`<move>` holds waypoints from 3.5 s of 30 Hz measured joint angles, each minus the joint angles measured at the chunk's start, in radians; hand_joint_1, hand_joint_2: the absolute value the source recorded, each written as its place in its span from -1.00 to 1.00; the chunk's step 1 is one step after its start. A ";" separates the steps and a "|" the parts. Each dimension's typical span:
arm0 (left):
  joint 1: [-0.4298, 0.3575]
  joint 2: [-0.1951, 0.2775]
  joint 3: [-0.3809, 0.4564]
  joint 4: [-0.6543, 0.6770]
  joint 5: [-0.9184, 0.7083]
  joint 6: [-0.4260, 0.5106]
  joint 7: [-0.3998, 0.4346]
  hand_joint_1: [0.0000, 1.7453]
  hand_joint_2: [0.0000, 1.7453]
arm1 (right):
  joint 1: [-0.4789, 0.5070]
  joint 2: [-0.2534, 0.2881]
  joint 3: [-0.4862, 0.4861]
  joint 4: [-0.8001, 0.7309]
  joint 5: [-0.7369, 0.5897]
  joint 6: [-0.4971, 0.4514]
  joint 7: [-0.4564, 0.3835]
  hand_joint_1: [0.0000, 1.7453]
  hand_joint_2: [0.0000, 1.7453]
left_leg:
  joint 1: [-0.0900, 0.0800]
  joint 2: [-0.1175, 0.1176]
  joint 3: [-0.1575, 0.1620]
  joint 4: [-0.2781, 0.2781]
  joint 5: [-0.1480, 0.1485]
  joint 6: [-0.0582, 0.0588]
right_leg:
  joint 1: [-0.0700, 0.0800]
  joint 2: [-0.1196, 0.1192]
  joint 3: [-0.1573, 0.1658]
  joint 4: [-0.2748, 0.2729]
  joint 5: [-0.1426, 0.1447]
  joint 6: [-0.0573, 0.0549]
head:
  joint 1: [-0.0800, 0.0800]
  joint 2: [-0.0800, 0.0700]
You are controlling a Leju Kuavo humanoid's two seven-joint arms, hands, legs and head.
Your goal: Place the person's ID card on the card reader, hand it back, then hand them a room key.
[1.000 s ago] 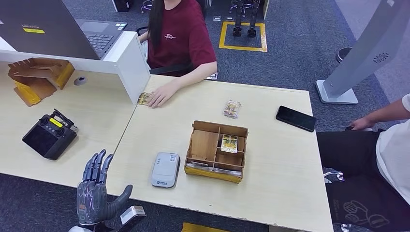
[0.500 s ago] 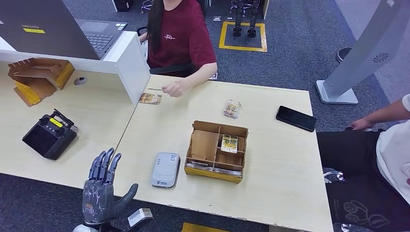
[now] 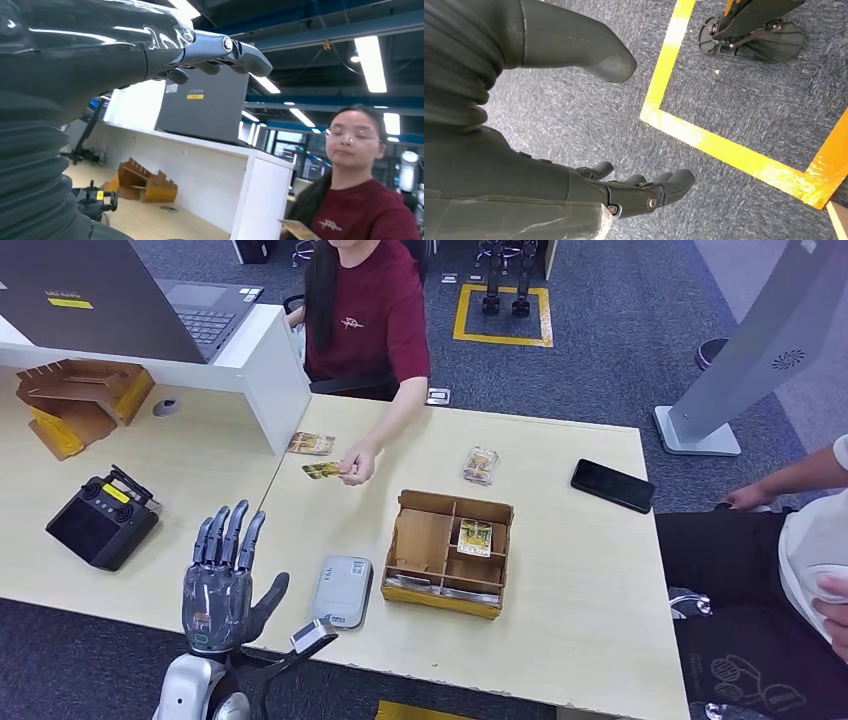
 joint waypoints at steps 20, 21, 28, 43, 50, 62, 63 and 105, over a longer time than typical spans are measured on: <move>-0.105 -0.053 0.010 0.015 -0.050 -0.073 0.058 -1.00 1.00 | -0.005 0.000 0.003 -0.009 0.038 0.001 0.005 -1.00 1.00 | 0.000 0.000 0.000 0.000 0.000 0.000 | 0.000 0.000 0.000 0.000 0.000 0.000 | 0.000 0.000; -0.106 -0.055 0.011 0.015 -0.050 -0.073 0.058 -1.00 1.00 | -0.005 0.000 0.003 -0.009 0.038 0.001 0.005 -1.00 1.00 | 0.000 0.000 0.000 0.000 0.000 0.000 | 0.000 0.000 0.000 0.000 0.000 0.000 | 0.000 0.000; -0.109 -0.059 0.019 0.015 -0.058 -0.081 0.059 -1.00 1.00 | -0.006 0.000 0.003 -0.010 0.041 0.001 0.006 -1.00 1.00 | 0.000 0.000 0.000 0.000 0.000 0.000 | 0.000 0.000 0.000 0.000 0.000 0.000 | 0.000 0.000; -0.110 -0.088 0.044 0.022 -0.040 -0.130 0.030 1.00 1.00 | -0.006 0.000 0.003 -0.011 0.086 -0.003 0.020 -1.00 1.00 | 0.000 0.000 0.000 0.000 0.000 0.000 | 0.000 0.000 0.000 0.000 0.000 0.000 | 0.000 0.000; -0.109 -0.097 0.055 0.022 -0.001 -0.129 -0.005 1.00 1.00 | -0.006 0.000 0.001 -0.012 0.111 -0.006 0.022 -1.00 1.00 | 0.000 0.000 0.000 0.000 0.000 0.000 | 0.000 0.000 0.000 0.000 0.000 0.000 | 0.000 0.000; -0.100 -0.114 0.068 0.020 0.086 -0.160 -0.065 1.00 1.00 | -0.007 0.000 -0.013 -0.012 0.141 -0.014 0.024 -1.00 1.00 | 0.000 0.000 0.000 0.000 0.000 0.000 | 0.000 0.000 0.000 0.000 0.000 0.000 | 0.000 0.000; -0.099 -0.116 0.069 0.019 0.106 -0.172 -0.071 1.00 1.00 | -0.007 0.000 -0.016 -0.012 0.144 -0.015 0.024 -1.00 1.00 | 0.000 0.000 0.000 0.000 0.000 0.000 | 0.000 0.000 0.000 0.000 0.000 0.000 | 0.000 0.000; -0.040 -0.109 0.011 0.104 0.435 -0.635 0.133 1.00 1.00 | -0.015 0.000 -0.139 -0.013 0.204 -0.032 0.024 -1.00 1.00 | 0.000 0.000 0.000 0.000 0.000 0.000 | 0.000 0.000 0.000 0.000 0.000 0.000 | 0.000 0.000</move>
